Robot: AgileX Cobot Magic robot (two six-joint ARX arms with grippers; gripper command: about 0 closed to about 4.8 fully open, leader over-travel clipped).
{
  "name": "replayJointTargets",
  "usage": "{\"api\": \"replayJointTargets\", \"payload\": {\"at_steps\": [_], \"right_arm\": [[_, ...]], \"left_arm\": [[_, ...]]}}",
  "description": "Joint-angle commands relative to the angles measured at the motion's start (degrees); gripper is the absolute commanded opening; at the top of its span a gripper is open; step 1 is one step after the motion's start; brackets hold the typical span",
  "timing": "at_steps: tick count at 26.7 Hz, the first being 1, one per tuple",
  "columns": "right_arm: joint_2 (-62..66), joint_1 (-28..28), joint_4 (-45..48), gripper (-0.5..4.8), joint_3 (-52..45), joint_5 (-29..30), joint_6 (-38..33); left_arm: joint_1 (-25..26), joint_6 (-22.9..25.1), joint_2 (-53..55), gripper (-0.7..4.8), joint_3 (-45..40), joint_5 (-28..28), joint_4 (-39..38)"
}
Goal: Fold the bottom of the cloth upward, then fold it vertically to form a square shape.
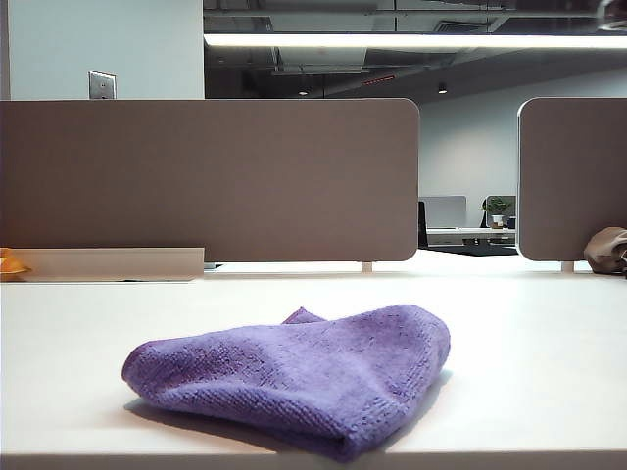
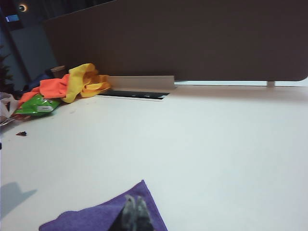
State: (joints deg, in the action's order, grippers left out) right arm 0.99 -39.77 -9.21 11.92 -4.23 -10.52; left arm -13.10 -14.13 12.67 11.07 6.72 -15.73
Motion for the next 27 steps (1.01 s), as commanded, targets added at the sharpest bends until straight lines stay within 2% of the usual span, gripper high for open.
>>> {"api": "replayJointTargets", "payload": {"at_steps": [1, 6, 9, 14, 20, 25, 27], "right_arm": [[-0.5, 0.1, -3.5, -0.07, -0.8, -1.2, 0.5], [-0.9, 0.0, -1.7, -0.07, -3.8, -0.6, 0.5], [-0.9, 0.0, 1.4, -0.07, -6.3, 0.6, 0.4], [-0.9, 0.0, 4.0, -0.07, -9.7, 1.4, 0.4], [-0.9, 0.0, 3.5, -0.07, -11.4, 1.6, 0.2], [-0.9, 0.0, -2.6, -0.05, -11.5, 1.8, 0.2], [-0.9, 0.0, -2.4, 0.04, -11.5, 3.0, 0.2]], "left_arm": [[0.0, 0.9, 0.0, -0.06, -1.3, 0.2, 2.4], [0.0, 0.9, 0.0, -0.06, -2.1, 0.2, 2.7], [0.0, 3.3, 0.0, -0.06, -2.4, -0.1, 2.8], [0.0, 4.2, 0.0, -0.06, -3.3, -0.2, 3.2], [0.0, 6.8, 0.0, -0.05, -6.3, -0.5, 3.2], [0.0, 6.8, 0.0, -0.02, -8.0, -0.7, 3.2], [0.1, 6.1, 0.0, -0.01, -8.5, -0.9, 3.6]]}}
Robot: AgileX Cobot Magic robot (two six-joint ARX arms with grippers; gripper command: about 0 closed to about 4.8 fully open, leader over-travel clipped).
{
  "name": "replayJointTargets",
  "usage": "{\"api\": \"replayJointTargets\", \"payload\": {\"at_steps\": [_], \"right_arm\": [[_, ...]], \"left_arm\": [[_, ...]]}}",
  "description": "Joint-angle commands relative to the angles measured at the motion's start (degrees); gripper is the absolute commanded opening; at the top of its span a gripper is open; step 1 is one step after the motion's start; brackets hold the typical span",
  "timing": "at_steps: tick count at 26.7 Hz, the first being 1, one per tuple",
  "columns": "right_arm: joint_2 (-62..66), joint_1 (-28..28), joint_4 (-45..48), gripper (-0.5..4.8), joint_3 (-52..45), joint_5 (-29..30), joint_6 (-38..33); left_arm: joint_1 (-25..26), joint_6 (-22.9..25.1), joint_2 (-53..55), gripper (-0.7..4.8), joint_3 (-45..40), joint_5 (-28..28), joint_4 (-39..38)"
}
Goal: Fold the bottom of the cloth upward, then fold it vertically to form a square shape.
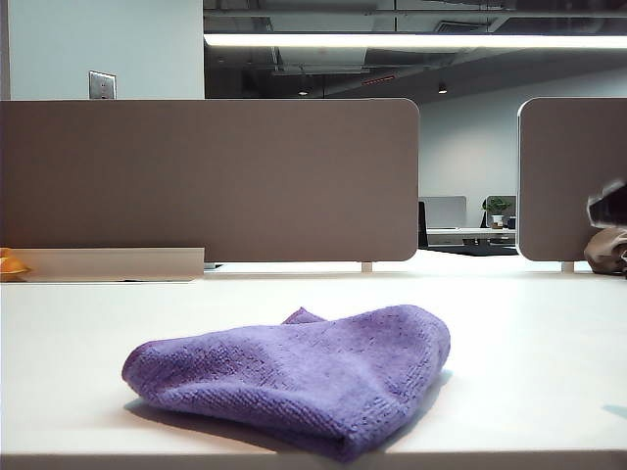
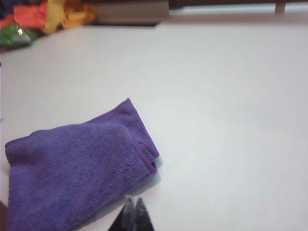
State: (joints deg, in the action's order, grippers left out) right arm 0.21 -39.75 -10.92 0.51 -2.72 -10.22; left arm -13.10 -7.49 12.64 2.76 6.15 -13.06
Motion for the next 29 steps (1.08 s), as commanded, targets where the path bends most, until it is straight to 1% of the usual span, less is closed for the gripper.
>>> {"api": "replayJointTargets", "payload": {"at_steps": [1, 2, 14, 23, 26, 29], "right_arm": [[-0.1, 0.0, -0.7, 0.06, 0.0, 1.4, -0.1], [-0.1, 0.0, -0.7, 0.12, 0.0, 1.4, -0.1], [-0.1, 0.0, -0.6, 0.13, 0.0, 1.2, -0.1], [-0.1, 0.3, -0.3, 0.13, -0.1, 1.3, -0.1], [-0.1, 2.6, 0.5, 0.13, -0.4, 1.4, -0.1], [-0.1, 7.4, 0.4, 0.13, -0.4, 1.4, -0.1]], "left_arm": [[0.1, -3.0, 0.0, -0.01, -0.2, -1.2, 0.9], [0.1, -3.8, 0.0, -0.02, -0.2, -1.4, 0.8], [0.1, -3.8, 0.0, -0.02, -0.2, -1.0, 0.4], [0.2, -3.7, -7.5, -0.02, -0.3, -1.0, -0.1], [0.2, -3.7, -9.8, -0.02, -0.3, -0.9, -0.1], [0.4, -3.7, -10.1, -0.02, -0.7, -1.0, -0.1]]}}
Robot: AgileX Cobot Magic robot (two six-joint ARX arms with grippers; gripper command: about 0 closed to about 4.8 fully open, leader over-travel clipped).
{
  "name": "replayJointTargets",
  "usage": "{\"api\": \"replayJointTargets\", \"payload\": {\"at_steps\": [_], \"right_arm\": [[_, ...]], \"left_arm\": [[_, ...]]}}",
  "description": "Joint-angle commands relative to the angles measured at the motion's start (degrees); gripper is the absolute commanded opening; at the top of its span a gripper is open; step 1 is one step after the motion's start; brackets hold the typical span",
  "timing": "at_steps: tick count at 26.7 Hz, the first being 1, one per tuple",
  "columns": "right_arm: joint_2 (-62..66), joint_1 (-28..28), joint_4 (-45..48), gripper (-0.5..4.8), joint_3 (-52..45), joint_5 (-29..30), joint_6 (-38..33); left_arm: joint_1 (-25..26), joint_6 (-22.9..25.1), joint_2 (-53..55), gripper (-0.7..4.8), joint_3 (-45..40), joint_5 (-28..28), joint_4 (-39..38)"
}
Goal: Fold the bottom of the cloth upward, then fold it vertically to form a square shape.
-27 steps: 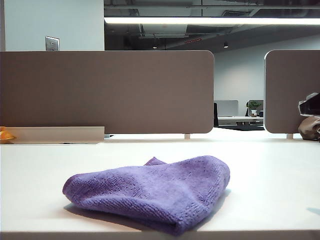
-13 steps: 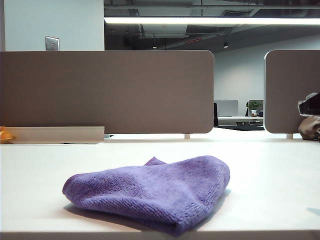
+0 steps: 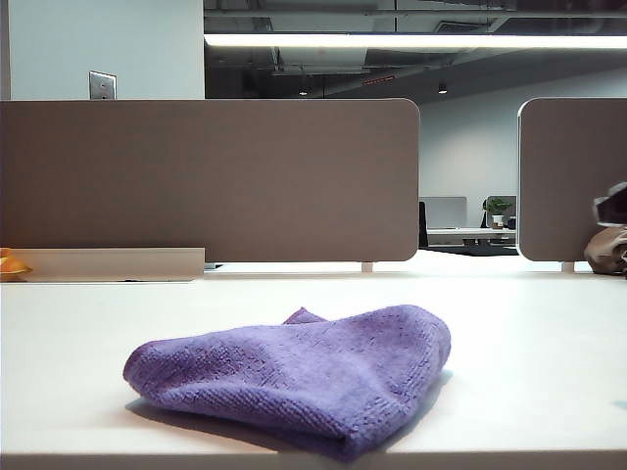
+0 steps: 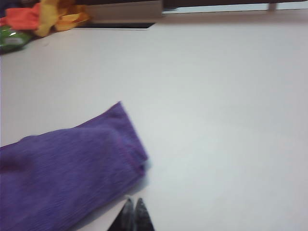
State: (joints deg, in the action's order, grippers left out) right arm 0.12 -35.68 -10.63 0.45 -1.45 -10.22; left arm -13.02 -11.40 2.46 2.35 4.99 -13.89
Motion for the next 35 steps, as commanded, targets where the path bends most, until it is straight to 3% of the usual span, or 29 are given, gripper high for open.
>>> {"api": "replayJointTargets", "payload": {"at_steps": [1, 4, 10, 30, 35], "right_arm": [[0.0, 7.0, 0.2, 0.13, -0.3, 0.1, -0.1], [0.0, 20.7, 0.2, 0.13, -0.3, 0.1, -0.1], [0.0, 32.6, 0.2, 0.13, -0.3, 0.0, -0.1], [0.0, 33.8, 0.9, 0.13, -0.3, 0.1, 0.3], [0.0, 33.8, 1.5, 0.13, -0.3, 0.1, 6.8]], "left_arm": [[1.3, 0.3, 0.1, -0.02, -0.9, 0.3, 0.8], [8.1, 0.2, -0.2, -0.02, -1.3, 0.2, 2.1], [14.3, 0.3, -2.1, -0.02, -1.9, 0.1, 4.5], [14.6, 0.3, -2.2, -0.02, -1.9, 0.2, 4.5], [14.6, 0.3, -2.2, -0.02, -1.9, 0.2, 4.5]]}}
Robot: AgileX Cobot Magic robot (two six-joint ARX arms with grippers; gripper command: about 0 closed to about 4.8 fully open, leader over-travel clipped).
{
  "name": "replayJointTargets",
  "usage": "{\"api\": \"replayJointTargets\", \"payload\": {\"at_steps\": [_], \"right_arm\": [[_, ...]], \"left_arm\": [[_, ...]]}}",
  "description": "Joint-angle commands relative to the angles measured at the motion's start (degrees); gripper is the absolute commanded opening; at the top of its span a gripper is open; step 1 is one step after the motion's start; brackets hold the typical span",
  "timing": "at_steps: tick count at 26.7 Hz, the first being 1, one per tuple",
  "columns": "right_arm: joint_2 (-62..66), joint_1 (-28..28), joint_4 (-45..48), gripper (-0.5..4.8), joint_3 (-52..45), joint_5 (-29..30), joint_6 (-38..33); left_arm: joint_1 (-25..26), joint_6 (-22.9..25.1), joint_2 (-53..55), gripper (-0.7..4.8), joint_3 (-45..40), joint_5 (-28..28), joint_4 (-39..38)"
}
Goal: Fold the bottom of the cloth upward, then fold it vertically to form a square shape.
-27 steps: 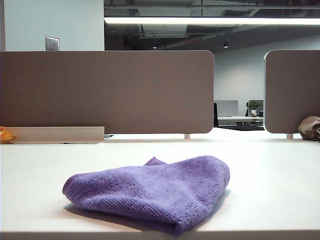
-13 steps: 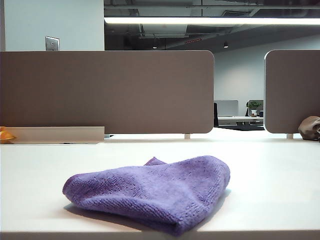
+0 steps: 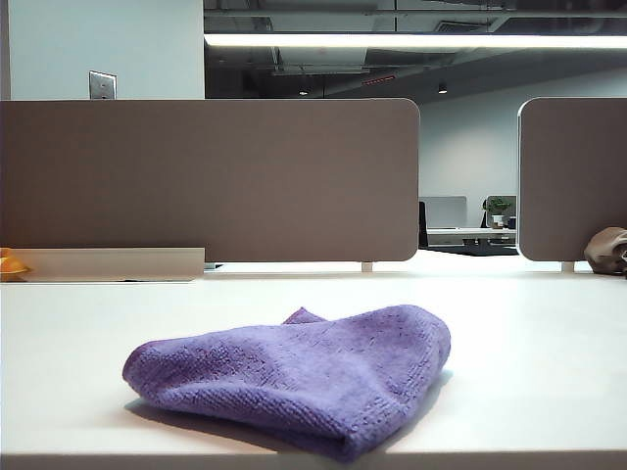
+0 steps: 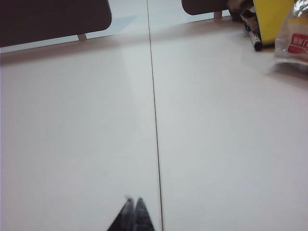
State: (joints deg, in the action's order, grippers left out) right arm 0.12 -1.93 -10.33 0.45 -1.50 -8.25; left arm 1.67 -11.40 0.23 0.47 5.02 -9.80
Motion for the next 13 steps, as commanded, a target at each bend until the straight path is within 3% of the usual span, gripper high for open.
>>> {"api": "replayJointTargets", "payload": {"at_steps": [1, 13], "right_arm": [[0.0, 0.0, 1.1, 0.13, -0.3, 0.1, 5.6], [0.0, 0.0, 1.1, 0.13, -0.3, 0.1, 5.6]], "left_arm": [[0.0, 0.3, 0.1, -0.02, 0.0, 0.2, 0.4], [0.0, 0.3, 0.1, -0.02, 0.0, 0.2, 0.4]]}}
